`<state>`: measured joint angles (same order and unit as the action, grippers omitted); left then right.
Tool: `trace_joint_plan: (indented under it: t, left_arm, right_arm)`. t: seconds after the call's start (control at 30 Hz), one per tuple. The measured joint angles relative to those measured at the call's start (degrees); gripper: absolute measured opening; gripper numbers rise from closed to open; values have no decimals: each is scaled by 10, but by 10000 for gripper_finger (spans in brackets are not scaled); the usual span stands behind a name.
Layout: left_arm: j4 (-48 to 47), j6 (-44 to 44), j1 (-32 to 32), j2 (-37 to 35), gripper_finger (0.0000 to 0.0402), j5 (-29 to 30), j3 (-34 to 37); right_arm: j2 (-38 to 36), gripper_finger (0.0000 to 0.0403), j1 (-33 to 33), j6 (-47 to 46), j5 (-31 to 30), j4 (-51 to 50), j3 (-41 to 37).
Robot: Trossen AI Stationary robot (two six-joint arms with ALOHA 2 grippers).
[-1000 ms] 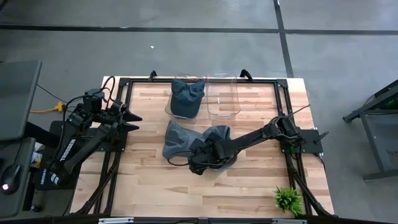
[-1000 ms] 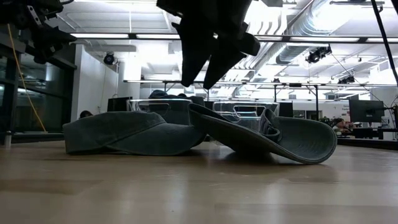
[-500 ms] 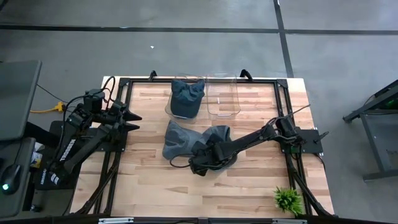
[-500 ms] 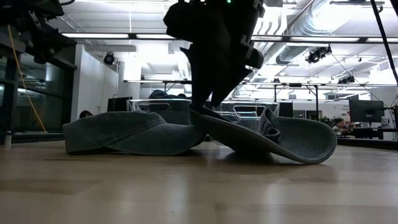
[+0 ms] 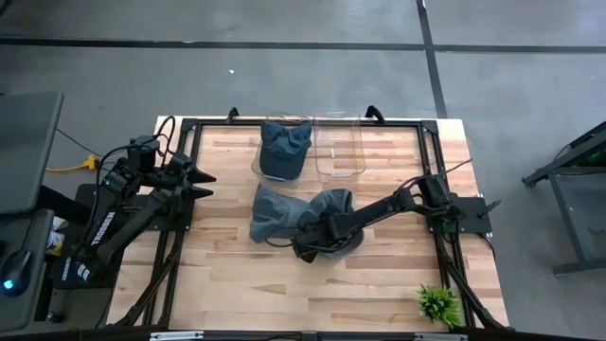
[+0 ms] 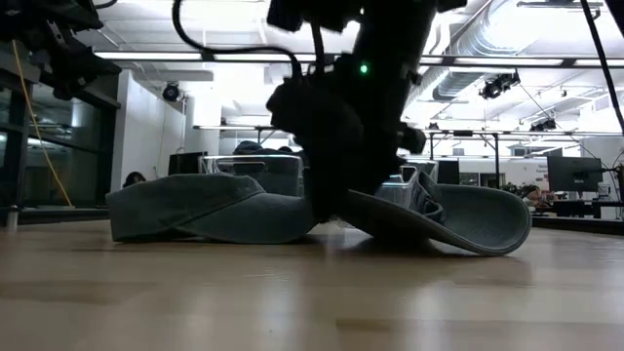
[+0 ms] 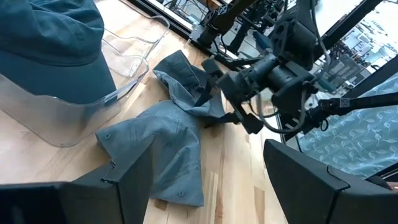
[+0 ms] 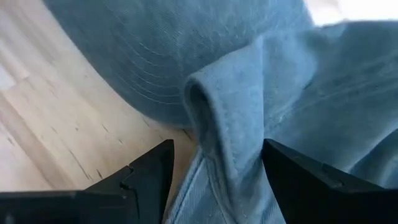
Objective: Pick & Place hat
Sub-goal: Put the right gray cap into the right transparent bin
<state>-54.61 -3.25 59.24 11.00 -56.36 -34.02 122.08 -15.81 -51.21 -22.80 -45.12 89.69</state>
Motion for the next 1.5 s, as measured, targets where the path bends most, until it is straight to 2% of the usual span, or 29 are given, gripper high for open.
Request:
trace_joint_plan:
  t: [0.13, 0.27, 0.6, 1.03, 1.33, 1.5]
  left_arm:
    - [0, 0, 0, 0, 272, 0, 0]
    - [0, 0, 0, 0, 272, 0, 0]
    - [0, -5, 0, 0, 272, 1, 0]
    - [0, -15, 0, 0, 272, -1, 0]
    - [0, -17, 0, 0, 272, -1, 0]
    - [0, -17, 0, 0, 272, -1, 0]
  right_arm:
    - [0, 227, 11, -41, 46, 10, -17]
    - [0, 191, 15, -54, 70, 1, -19]
    - [-2, 26, 19, -53, 99, -8, -12]
    - [-4, 25, 10, -73, 93, -58, 53]
    - [-5, 24, -9, -102, 89, -168, 144]
    - [-5, 24, -18, -117, 61, -226, 200]
